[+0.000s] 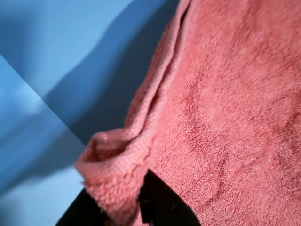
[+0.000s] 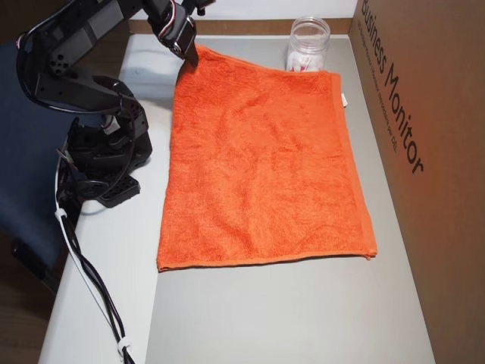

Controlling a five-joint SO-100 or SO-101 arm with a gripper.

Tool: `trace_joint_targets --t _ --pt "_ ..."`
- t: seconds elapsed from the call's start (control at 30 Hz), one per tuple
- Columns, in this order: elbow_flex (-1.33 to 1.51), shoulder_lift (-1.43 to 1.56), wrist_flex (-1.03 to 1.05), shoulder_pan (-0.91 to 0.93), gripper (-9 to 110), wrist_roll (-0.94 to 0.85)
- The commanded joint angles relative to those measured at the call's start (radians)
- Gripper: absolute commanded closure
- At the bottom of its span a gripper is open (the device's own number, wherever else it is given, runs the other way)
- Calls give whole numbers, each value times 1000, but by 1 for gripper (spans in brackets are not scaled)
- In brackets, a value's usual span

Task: Fold the blanket.

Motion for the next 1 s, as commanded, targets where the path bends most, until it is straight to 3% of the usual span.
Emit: trace_joint_targets --t 0.0,0.3,0.6,0.97 --pt "-28 71 11 29 102 -2" --pt "-41 187 15 166 102 -3" --pt "-186 184 160 305 102 -2" --pt "-233 184 149 459 102 -2"
